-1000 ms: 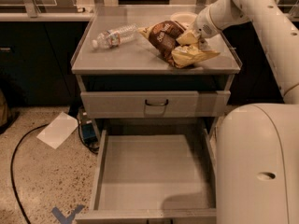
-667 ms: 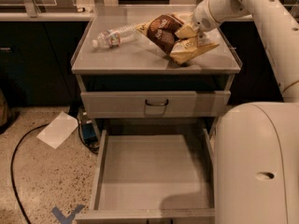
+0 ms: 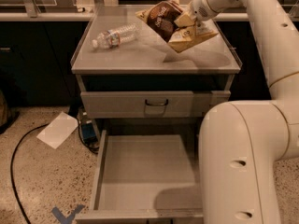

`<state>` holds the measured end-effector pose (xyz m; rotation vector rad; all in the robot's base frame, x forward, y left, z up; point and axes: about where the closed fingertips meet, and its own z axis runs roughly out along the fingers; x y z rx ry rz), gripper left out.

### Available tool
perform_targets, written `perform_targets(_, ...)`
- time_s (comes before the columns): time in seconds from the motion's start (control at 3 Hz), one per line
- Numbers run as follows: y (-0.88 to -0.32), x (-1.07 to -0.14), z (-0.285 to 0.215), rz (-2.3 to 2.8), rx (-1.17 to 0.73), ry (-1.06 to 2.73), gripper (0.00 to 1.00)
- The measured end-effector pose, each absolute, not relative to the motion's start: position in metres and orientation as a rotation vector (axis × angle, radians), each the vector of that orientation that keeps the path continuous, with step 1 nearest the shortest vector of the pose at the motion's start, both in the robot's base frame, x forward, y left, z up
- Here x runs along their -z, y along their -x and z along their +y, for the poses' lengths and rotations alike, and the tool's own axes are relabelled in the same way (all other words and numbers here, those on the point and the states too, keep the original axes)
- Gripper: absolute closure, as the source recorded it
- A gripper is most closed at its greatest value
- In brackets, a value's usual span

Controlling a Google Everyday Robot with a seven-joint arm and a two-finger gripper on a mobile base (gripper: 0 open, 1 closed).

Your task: Pick brown chip bag from middle drawer and place on counter

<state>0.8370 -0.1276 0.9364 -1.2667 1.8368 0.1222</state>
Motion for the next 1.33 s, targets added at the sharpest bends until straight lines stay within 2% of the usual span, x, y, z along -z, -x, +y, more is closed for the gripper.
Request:
perform_targets(0.33, -0.8439, -0.8878, -0.1336, 1.938, -0.165, 1.263, 1.00)
perform_targets(0.67, -0.8451, -0.8816, -0.1329, 1.946, -0.171, 1.265, 1.00)
perform_targets(1.0, -0.8451, -0.8816, -0.1329, 1.946, -0.171, 1.265, 0.82)
perform_targets(1.33, -0.8451, -0.8815, -0.1329, 1.946, -0.171, 1.265, 0.58)
